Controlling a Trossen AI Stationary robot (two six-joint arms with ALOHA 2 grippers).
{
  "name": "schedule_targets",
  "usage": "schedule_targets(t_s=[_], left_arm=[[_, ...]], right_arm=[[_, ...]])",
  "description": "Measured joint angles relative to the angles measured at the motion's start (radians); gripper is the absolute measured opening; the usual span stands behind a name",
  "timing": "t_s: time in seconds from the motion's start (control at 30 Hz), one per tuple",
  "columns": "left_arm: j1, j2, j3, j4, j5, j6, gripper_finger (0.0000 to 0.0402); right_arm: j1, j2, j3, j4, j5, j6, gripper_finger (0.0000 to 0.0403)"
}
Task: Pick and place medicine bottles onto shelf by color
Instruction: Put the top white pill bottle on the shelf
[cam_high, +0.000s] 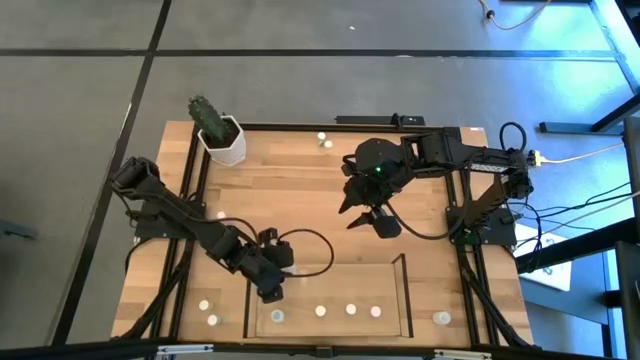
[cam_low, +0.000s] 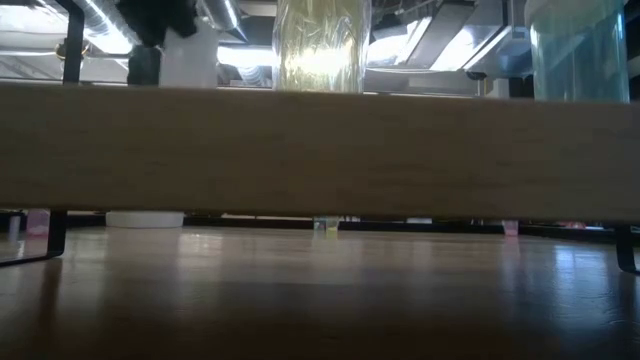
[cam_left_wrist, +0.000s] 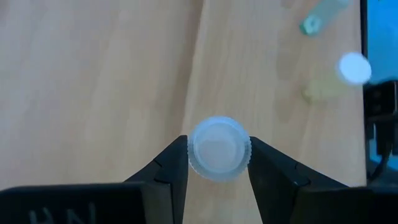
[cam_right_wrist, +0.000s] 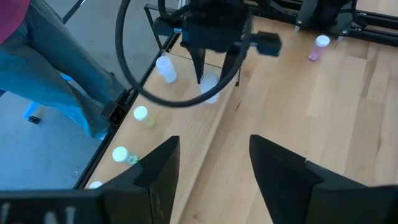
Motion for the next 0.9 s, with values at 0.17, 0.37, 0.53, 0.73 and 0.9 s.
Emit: schedule_targets(t_s=[0.17, 0.37, 0.53, 0.73, 0.9], left_arm=[[0.000, 0.034, 0.000, -0.001, 0.044, 0.003, 0.0129], [0.000, 0.065, 0.000, 0.003, 0.117, -0.002, 0.0129], [0.000, 0.073, 0.000, 0.002, 0.120, -0.004, 0.0129], [0.000, 0.073, 0.000, -0.009, 0.116, -0.004, 0.0134], [0.000, 0.073, 0.000, -0.011, 0.116, -0.005, 0.0150]], right_arm=[[0.000, 0.000, 0.000, 0.005, 0.006, 0.000, 0.0196], [0.000, 0.000, 0.000, 0.006, 0.007, -0.001, 0.0196], [0.000, 0.000, 0.000, 0.006, 0.007, -0.001, 0.0196], [0.000, 0.000, 0.000, 0.006, 0.008, 0.000, 0.0196], [0.000, 0.000, 0.000, 0.006, 0.008, 0.000, 0.0196]])
